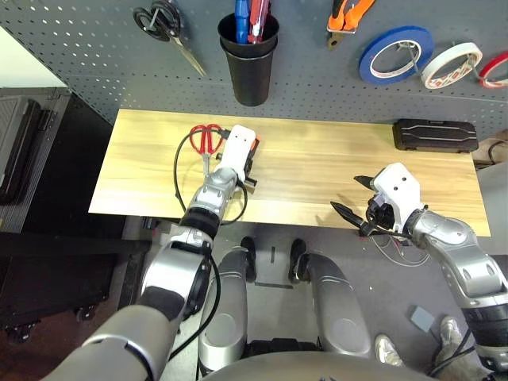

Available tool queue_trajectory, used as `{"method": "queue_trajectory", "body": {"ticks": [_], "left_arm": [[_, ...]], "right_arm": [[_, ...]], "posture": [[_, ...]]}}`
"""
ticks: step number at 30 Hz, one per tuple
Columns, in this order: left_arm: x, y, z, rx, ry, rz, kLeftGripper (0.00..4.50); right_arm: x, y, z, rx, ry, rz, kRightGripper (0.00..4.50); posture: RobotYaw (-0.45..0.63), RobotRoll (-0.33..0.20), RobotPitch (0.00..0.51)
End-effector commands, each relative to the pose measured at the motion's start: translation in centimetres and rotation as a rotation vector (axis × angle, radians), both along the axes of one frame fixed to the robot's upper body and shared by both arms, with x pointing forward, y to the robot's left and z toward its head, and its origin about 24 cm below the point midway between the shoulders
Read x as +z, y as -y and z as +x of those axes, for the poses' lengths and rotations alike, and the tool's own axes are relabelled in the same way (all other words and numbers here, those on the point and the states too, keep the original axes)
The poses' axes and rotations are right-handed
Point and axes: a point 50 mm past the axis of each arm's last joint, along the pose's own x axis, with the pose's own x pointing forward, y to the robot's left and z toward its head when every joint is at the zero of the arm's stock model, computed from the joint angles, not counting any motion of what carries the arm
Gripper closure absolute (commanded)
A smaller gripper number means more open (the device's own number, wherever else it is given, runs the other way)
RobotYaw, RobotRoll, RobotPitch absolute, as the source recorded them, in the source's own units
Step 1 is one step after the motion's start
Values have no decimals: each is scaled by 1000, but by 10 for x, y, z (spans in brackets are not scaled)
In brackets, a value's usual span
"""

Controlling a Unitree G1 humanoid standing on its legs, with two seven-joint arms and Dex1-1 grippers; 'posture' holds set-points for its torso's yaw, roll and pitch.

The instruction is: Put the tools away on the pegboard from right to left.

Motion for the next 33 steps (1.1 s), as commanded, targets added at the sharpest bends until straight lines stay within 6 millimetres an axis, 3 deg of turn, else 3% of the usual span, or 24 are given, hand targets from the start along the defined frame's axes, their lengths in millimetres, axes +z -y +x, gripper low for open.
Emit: {"method": "queue_trajectory", "body": {"ticks": [1,10,14,21,28,33], "left_arm": [[15,-6,-15,37,23,-12,3951],[57,-22,-47,164,214,-191,3951],[67,-31,-60,212,247,-239,3951],[92,-41,-77,240,404,-372,3951],[135,-48,-87,205,606,-602,3951],[151,-53,-87,175,670,-621,3951]], "right_arm": [[-14,-2,5,24,-30,4,0],[-24,-5,24,70,4,26,0],[-26,-1,32,73,10,27,0],[-15,10,42,68,86,92,0],[-5,29,32,91,220,197,0],[-1,41,18,111,351,288,0]], "posture": [[181,0,326],[299,0,278],[334,0,264],[369,0,245],[370,0,241],[354,0,239]]}}
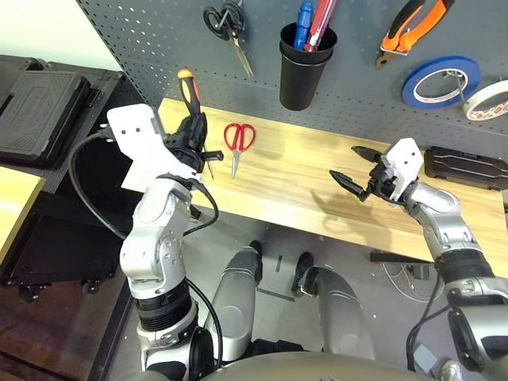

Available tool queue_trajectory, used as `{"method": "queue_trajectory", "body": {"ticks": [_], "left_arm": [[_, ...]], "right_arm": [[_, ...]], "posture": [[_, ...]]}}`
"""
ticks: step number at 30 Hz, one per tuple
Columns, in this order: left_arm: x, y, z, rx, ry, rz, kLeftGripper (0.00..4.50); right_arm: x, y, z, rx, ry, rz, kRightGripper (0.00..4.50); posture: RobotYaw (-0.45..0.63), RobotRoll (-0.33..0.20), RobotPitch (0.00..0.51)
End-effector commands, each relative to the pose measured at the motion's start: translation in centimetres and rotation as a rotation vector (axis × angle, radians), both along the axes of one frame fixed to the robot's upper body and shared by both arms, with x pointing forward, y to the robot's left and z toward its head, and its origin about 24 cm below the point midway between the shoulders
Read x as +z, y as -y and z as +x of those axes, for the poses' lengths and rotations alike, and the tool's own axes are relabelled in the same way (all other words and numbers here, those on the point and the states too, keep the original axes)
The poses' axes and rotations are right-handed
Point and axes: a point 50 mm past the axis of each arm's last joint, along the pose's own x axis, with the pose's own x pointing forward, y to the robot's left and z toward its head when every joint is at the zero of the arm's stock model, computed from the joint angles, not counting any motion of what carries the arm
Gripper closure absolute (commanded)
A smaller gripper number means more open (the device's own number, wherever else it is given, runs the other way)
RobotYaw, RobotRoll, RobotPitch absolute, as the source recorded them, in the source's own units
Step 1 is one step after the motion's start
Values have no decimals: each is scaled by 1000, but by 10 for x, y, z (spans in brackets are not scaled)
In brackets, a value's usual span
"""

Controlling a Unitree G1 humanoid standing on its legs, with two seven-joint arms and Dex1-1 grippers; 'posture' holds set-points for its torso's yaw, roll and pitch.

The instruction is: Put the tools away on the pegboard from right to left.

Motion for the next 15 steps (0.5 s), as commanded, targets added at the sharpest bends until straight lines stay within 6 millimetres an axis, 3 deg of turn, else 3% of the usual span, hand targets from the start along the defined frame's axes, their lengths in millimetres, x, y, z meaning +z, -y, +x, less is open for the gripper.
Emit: {"method": "queue_trajectory", "body": {"ticks": [1,6,15], "left_arm": [[13,-3,-4,-5,66,-4,3951],[27,-4,-1,-22,106,20,3951],[55,7,10,-89,187,19,3951]], "right_arm": [[-7,14,-13,-11,42,52,0],[4,23,-21,2,77,89,0],[56,37,-21,14,162,146,0]], "posture": [[350,0,239],[311,0,235],[235,0,225]]}}
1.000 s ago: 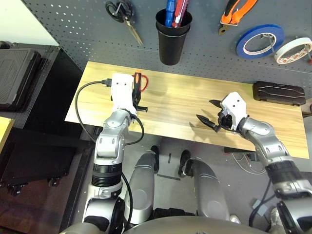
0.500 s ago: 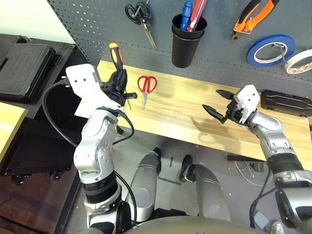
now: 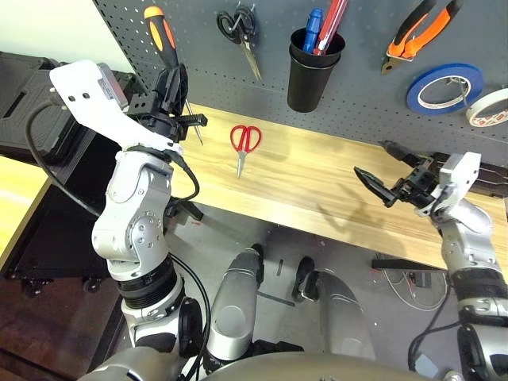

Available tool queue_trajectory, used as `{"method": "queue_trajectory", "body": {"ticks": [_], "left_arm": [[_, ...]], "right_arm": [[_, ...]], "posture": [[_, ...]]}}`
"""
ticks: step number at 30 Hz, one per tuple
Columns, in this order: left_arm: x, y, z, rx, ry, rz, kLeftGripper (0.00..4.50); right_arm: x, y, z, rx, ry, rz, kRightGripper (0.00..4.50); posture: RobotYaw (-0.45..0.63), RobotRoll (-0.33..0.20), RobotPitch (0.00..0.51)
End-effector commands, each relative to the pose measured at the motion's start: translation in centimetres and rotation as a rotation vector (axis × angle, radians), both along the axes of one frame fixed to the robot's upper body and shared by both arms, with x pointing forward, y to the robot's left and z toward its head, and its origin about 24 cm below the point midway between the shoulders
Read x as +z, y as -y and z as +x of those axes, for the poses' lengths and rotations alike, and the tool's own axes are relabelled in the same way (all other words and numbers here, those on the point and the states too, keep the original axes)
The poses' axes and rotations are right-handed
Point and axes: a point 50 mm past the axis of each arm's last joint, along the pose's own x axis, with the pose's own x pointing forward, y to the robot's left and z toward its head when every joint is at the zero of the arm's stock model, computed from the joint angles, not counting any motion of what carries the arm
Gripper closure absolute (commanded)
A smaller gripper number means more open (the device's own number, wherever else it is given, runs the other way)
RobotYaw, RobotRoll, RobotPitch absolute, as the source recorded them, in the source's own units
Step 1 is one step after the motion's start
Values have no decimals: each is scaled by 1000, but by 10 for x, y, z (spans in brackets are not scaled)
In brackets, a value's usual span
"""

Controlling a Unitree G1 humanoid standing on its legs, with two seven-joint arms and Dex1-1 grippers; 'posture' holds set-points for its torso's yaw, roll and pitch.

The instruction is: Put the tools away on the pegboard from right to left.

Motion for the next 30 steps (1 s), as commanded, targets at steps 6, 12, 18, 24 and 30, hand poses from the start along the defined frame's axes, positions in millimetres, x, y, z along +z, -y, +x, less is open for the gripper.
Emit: {"method": "queue_trajectory", "body": {"ticks": [6,12,18,24,30], "left_arm": [[20,17,13,-72,52,-29,3951],[38,33,21,-109,98,-81,3951],[55,42,29,-127,148,-125,3951],[81,54,38,-139,229,-239,3951],[86,78,57,-177,210,-307,3951]], "right_arm": [[37,3,-2,4,45,99,0],[50,-1,-4,24,59,128,0],[55,-1,-4,12,71,132,0],[55,-5,-2,3,72,137,0],[53,-9,0,-15,77,133,0]], "posture": [[198,0,220],[181,0,217],[172,0,214],[172,0,214],[164,0,216]]}}
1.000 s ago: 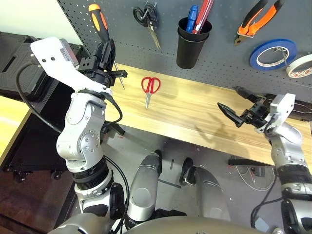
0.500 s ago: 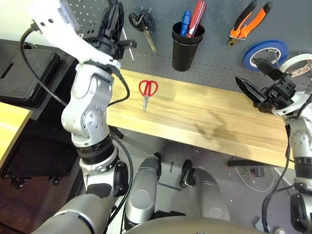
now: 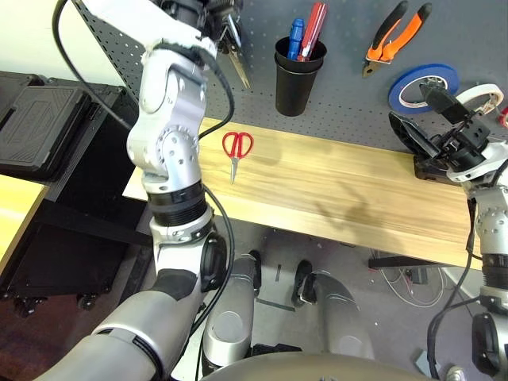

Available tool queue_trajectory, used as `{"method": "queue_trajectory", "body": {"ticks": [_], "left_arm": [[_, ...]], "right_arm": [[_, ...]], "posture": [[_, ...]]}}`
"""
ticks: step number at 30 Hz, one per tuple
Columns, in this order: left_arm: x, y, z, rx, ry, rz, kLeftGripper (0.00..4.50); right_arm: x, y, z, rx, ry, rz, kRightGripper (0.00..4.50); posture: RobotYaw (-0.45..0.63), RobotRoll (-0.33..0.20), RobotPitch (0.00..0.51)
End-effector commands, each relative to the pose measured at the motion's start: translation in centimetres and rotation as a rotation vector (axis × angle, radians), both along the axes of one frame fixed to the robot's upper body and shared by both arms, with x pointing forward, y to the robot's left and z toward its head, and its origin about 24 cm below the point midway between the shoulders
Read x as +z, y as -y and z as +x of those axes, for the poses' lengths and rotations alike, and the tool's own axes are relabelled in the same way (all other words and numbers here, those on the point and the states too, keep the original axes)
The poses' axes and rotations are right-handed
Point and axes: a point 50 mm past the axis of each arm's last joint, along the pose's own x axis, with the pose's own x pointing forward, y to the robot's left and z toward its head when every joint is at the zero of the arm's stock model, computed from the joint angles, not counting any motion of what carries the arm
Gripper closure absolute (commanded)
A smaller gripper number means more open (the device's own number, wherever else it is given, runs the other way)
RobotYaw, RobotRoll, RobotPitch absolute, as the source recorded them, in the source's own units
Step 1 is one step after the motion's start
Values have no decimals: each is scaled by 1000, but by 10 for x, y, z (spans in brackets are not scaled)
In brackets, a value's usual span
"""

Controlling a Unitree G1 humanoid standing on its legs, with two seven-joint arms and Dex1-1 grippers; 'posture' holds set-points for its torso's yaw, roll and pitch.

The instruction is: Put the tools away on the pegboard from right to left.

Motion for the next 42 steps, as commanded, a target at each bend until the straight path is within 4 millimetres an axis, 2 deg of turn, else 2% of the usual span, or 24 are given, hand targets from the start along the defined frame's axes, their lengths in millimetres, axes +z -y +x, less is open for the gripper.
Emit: {"method": "queue_trajectory", "body": {"ticks": [1,7,14,21,26,32,36,37,42], "left_arm": [[-2,16,10,-26,-11,-19,3951],[-7,35,23,-47,-6,-3,3951],[-14,45,39,-54,-20,-20,3951],[-46,53,54,-29,-68,83,3951],[-59,52,58,14,-69,173,3951],[-64,50,59,33,-67,213,1874],[-60,45,55,55,-37,228,224],[-57,43,52,65,-19,232,21],[-32,29,32,98,70,236,21]], "right_arm": [[1,-3,0,-12,13,-6,0],[1,-5,1,-25,19,0,0],[2,-6,-2,-41,22,-2,0],[4,-9,-2,-49,34,-1,0],[5,-12,-2,-44,35,0,0],[3,-15,-1,-31,27,3,0],[2,-17,0,-22,24,6,0],[2,-18,0,-19,22,7,0],[-3,-24,2,15,-7,11,0]], "posture": [[162,0,217],[145,0,218],[124,0,212],[111,0,207],[114,0,211],[124,0,215],[135,0,217],[137,0,218],[159,0,226]]}}
